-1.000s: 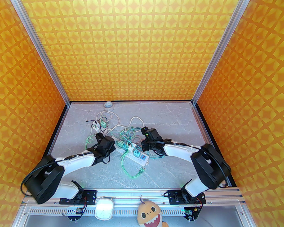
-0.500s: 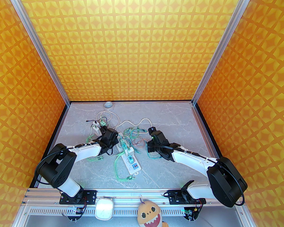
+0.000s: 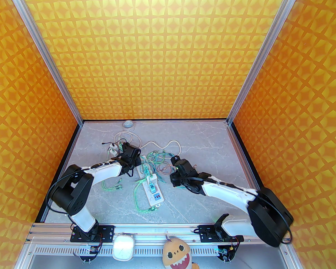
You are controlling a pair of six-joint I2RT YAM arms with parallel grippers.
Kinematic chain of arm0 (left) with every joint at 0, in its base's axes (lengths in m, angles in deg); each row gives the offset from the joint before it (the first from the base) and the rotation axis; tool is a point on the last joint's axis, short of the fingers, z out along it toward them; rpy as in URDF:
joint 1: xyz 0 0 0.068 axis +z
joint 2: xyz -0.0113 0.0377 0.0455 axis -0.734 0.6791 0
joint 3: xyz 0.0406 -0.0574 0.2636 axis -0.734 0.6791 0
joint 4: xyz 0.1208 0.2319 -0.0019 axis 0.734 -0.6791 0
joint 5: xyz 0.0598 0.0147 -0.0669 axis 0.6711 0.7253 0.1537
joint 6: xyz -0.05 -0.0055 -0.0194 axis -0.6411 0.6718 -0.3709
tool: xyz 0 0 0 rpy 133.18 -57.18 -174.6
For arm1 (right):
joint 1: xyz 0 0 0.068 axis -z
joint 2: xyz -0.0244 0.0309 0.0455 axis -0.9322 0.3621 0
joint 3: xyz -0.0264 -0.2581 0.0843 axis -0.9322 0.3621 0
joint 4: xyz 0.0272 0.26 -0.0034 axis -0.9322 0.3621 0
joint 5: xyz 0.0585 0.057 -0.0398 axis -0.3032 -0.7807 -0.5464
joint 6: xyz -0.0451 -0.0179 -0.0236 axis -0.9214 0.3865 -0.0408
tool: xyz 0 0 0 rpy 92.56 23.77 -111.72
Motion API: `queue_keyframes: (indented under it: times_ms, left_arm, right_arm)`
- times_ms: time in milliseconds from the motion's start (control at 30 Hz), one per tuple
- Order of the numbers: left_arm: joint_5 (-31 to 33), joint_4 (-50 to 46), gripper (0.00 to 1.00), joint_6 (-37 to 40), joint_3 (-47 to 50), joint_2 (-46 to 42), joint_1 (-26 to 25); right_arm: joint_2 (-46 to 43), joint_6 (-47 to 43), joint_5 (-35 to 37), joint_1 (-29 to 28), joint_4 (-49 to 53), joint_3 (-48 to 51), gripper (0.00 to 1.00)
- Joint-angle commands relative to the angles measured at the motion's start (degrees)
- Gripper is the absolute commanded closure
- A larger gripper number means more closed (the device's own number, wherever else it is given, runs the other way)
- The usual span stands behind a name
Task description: Pull the plug off the socket
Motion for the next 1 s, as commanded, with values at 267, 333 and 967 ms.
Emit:
queue_keyframes:
  times_ms: [267, 333, 967]
  left_arm:
    - [-7.35, 1.85, 0.52, -1.22, 15.79, -24.08, -1.01]
    - [-8.79, 4.09, 0.51, -3.78, 20.44, -28.41, -2.47]
    - [-7.83, 15.28, 0.44, -20.09, 37.61, -37.92, -15.66]
  right_arm:
    - [-3.98, 5.28, 13.57, -14.25, 6.57, -4.59, 0.55]
    - [-3.41, 5.58, 15.41, -16.83, 6.84, -5.29, 0.54]
    - [13.86, 7.99, 20.39, -27.13, 12.02, -17.66, 0.48]
